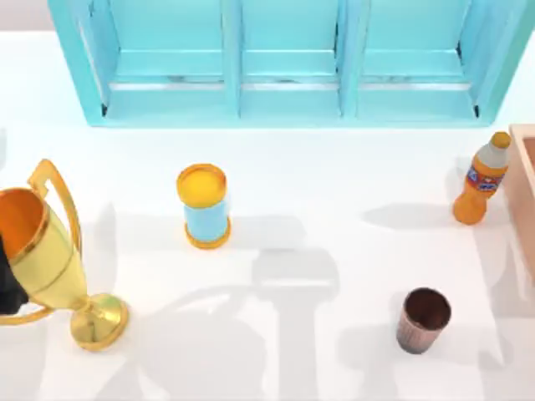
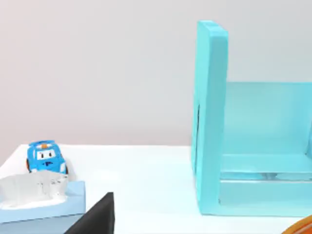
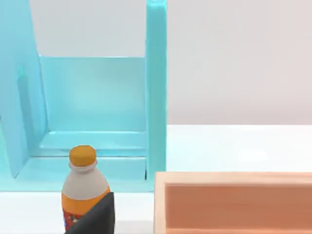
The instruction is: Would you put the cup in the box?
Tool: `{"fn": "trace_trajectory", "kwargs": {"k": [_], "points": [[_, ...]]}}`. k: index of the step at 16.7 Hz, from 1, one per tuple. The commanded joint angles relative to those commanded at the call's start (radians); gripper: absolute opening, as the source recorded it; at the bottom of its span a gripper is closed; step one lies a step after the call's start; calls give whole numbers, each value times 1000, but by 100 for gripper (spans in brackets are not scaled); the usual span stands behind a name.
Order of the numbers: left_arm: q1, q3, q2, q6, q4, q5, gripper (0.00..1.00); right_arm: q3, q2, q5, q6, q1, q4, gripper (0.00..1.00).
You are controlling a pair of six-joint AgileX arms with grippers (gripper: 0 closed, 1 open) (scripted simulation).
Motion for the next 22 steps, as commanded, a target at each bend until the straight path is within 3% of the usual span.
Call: {"fn": "trace_trajectory", "kwargs": {"k": [4, 8, 22], "points": [[0, 0, 0, 0, 0, 0, 100, 34, 34, -1, 16, 17, -33, 100], [0, 0, 0, 0, 0, 0, 100, 219, 226, 1, 98, 99, -214, 100], [0, 0, 0, 0, 0, 0, 100, 1171, 1475, -1, 513, 503, -1154, 100]]}}
